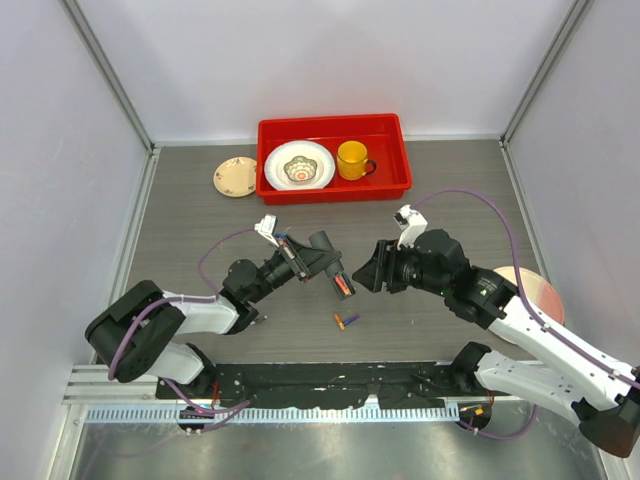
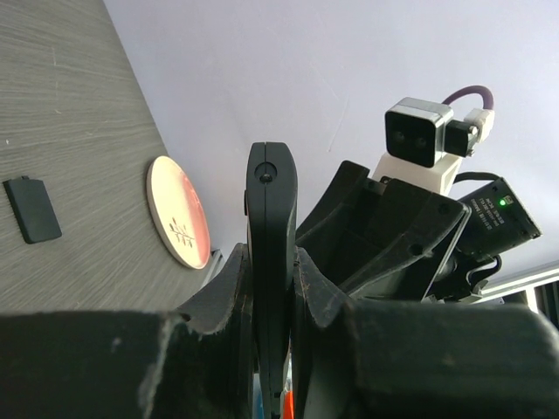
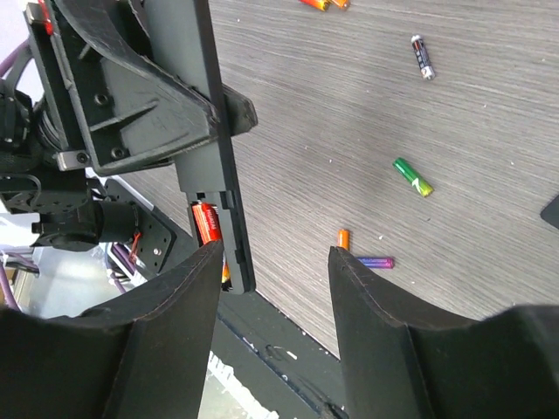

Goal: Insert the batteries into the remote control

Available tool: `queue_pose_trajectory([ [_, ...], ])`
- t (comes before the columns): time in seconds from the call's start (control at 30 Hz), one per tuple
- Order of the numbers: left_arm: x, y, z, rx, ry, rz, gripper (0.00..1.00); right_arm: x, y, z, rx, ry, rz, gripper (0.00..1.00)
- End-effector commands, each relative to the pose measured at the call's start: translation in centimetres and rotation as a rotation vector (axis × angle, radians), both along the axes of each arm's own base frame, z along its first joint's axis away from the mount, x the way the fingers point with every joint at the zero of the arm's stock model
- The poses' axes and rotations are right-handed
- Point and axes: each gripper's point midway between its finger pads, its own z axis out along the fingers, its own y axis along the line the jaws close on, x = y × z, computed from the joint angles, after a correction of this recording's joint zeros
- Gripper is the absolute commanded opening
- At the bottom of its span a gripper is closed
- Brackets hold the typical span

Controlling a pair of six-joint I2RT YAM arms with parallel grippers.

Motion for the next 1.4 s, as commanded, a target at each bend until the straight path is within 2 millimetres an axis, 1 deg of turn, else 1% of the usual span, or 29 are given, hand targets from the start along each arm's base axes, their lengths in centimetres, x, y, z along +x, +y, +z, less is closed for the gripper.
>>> queue_pose_trajectory([
  [0.0, -1.2, 0.9, 6.7, -0.193, -0.195, -0.009, 0.00, 0.7, 0.8, 2.1, 0.033, -0.052, 0.013, 0.57],
  [0.17, -1.2, 0.9, 6.7, -0.195, -0.194, -0.012, 0.00, 0.4, 1.5, 1.2, 0.038, -0.029, 0.036, 0.57],
  [0.33, -1.2, 0.8, 6.6, -0.193, -0.190, -0.017, 0.00, 0.2, 2.0, 1.0, 0.033, -0.027, 0.054, 0.57],
  [0.47, -1.1, 0.6, 6.5, -0.192, -0.183, -0.020, 0.00, 0.3, 2.2, 0.7, 0.017, -0.027, 0.056, 0.57],
  [0.5, -1.1, 0.6, 6.4, -0.191, -0.179, -0.022, 0.00, 0.4, 2.1, 0.3, 0.000, -0.019, 0.052, 0.57],
  [0.63, -1.1, 0.6, 6.7, -0.197, -0.185, -0.022, 0.00, 0.5, 2.0, -0.5, -0.038, -0.014, 0.040, 0.57],
  [0.93, -1.1, 0.6, 7.0, -0.203, -0.189, -0.025, 0.00, 0.7, 1.7, -1.4, -0.098, -0.019, 0.026, 0.57],
  [1.07, -1.0, 0.7, 7.1, -0.206, -0.188, -0.018, 0.00, 0.2, 2.0, -2.0, -0.118, -0.009, 0.046, 0.57],
  [1.1, -1.0, 0.7, 7.1, -0.209, -0.187, -0.015, 0.00, 0.4, 2.0, -2.2, -0.131, -0.015, 0.027, 0.57],
  [1.37, -0.8, 0.8, 7.3, -0.215, -0.189, -0.003, 0.00, -0.3, 3.5, -3.1, -0.147, 0.001, 0.045, 0.57],
])
